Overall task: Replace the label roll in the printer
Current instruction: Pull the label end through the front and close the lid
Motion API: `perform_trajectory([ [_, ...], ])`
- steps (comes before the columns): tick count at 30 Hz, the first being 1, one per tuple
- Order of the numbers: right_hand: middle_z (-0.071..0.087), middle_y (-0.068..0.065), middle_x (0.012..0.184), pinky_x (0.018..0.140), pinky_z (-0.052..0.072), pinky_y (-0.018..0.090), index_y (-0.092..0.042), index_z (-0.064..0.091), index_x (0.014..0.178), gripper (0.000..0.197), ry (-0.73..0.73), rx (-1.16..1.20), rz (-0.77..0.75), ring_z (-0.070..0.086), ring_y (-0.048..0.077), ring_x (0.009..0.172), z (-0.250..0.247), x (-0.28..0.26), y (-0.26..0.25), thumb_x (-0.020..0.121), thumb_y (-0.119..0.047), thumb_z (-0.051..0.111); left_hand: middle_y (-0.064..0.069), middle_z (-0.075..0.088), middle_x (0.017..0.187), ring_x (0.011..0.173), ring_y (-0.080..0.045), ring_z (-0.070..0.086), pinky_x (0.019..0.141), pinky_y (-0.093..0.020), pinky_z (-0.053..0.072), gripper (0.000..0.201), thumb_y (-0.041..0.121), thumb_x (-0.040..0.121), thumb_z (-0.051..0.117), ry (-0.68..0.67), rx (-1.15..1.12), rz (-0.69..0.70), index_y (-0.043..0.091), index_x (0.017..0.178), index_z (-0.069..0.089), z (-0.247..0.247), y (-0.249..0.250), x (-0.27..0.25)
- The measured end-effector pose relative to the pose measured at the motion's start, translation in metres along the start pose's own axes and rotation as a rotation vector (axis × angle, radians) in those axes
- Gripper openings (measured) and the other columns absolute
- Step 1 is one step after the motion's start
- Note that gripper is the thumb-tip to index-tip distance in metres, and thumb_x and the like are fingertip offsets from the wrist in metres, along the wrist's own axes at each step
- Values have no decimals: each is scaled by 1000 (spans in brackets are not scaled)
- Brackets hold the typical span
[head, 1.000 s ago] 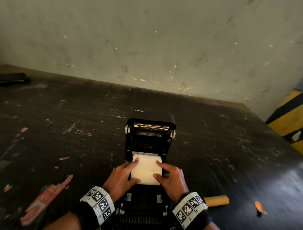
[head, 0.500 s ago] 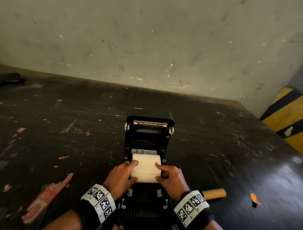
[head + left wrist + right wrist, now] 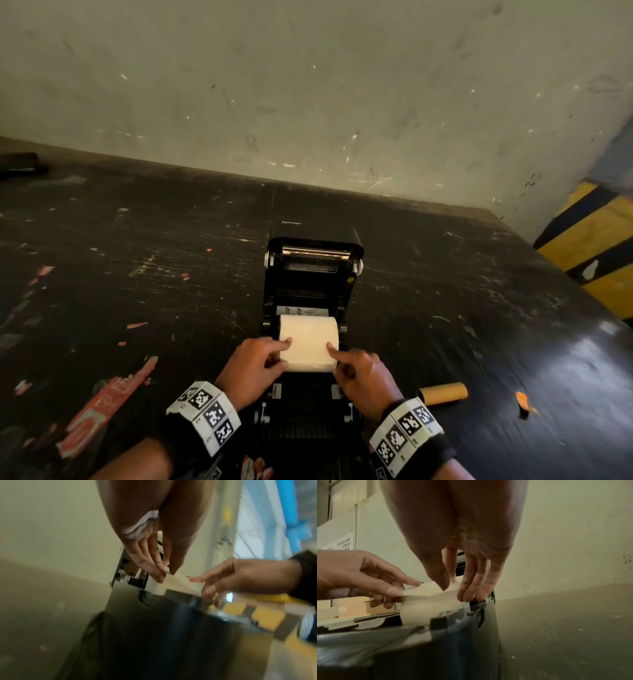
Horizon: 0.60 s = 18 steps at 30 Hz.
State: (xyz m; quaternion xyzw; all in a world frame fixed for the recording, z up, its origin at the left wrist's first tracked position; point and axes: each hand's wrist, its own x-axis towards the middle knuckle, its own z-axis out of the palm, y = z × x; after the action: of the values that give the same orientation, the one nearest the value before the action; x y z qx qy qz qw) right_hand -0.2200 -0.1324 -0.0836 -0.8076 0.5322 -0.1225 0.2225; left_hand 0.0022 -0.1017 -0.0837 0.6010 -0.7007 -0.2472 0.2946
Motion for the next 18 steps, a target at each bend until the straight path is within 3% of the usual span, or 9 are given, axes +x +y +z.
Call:
perform_trajectory([
  [2, 60, -2, 110, 88, 52, 28, -32, 42, 137, 46, 7, 21, -16, 59, 11, 95, 3, -3, 2, 93, -21, 52, 10, 63, 88, 81, -6, 61, 78, -18, 49, 36, 16, 80, 68, 74, -173, -75, 25, 114, 62, 0, 0, -1],
  [5, 61, -3, 109, 90, 51, 24, -29, 45, 136, 46, -1, 96, -42, 59, 9, 95, 5, -7, 3, 93, -18, 55, -1, 70, 81, 75, -11, 67, 70, -19, 52, 26, 13, 79, 69, 117, -334, -123, 28, 99, 65, 3, 3, -2],
  [8, 63, -5, 104, 86, 49, 14, -26, 54, 129, 40, 48, 201, -41, 61, 4, 92, 5, -7, 3, 91, -14, 58, -1, 70, 76, 70, -6, 66, 66, -17, 51, 25, 9, 79, 68, 140, -313, -118, 28, 94, 64, 5, 2, -1],
  [11, 69, -5, 89, 74, 50, 8, -22, 69, 106, 24, 165, 339, 4, 65, 3, 82, 2, -2, 5, 85, -9, 65, 1, 67, 73, 68, -9, 63, 69, -23, 51, 22, 13, 78, 69, 107, -247, -112, 30, 89, 61, 8, -3, -2],
  [14, 69, -3, 85, 67, 49, 8, -19, 67, 92, 12, 163, 384, 80, 64, 5, 79, 0, 3, 2, 82, -12, 70, 3, 66, 70, 65, -8, 60, 68, -26, 50, 20, 17, 76, 70, 53, -163, -121, 30, 80, 56, 11, -9, -5],
  [18, 67, -2, 84, 66, 50, 14, -20, 60, 85, 16, 144, 389, 143, 63, 5, 79, 3, 6, -1, 80, -11, 72, 5, 65, 69, 62, -7, 59, 64, -26, 50, 25, 16, 75, 71, 42, -124, -128, 31, 72, 52, 16, -12, -9],
])
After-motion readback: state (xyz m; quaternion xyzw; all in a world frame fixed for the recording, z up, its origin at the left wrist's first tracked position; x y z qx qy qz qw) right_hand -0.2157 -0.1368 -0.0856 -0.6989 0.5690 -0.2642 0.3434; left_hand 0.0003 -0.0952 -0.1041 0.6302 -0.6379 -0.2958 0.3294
